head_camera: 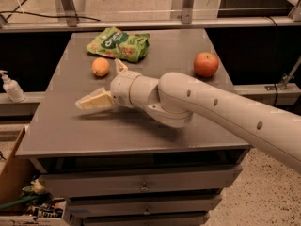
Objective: Move orange near apple
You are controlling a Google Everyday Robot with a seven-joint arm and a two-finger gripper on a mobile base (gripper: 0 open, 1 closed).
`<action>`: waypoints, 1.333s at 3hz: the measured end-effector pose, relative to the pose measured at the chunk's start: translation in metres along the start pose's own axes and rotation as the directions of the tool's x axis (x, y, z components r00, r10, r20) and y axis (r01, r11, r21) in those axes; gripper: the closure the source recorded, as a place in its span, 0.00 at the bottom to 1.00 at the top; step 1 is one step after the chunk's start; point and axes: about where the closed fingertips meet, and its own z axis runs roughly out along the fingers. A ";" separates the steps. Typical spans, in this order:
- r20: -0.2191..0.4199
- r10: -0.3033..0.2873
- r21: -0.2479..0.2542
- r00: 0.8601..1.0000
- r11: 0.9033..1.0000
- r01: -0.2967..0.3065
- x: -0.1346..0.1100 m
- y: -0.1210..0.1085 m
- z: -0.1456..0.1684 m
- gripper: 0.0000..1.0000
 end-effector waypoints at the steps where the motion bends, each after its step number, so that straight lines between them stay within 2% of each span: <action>1: 0.007 0.014 0.036 1.000 0.999 -0.015 -0.005 -0.007 0.004 0.00; 2: 0.003 0.027 0.069 1.000 0.997 -0.027 -0.007 -0.015 0.014 0.00; 4: -0.037 0.025 0.112 0.999 0.994 -0.021 0.008 -0.038 0.042 0.00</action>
Offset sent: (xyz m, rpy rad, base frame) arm 0.0358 0.0087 0.0071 0.0224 0.0156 -0.1156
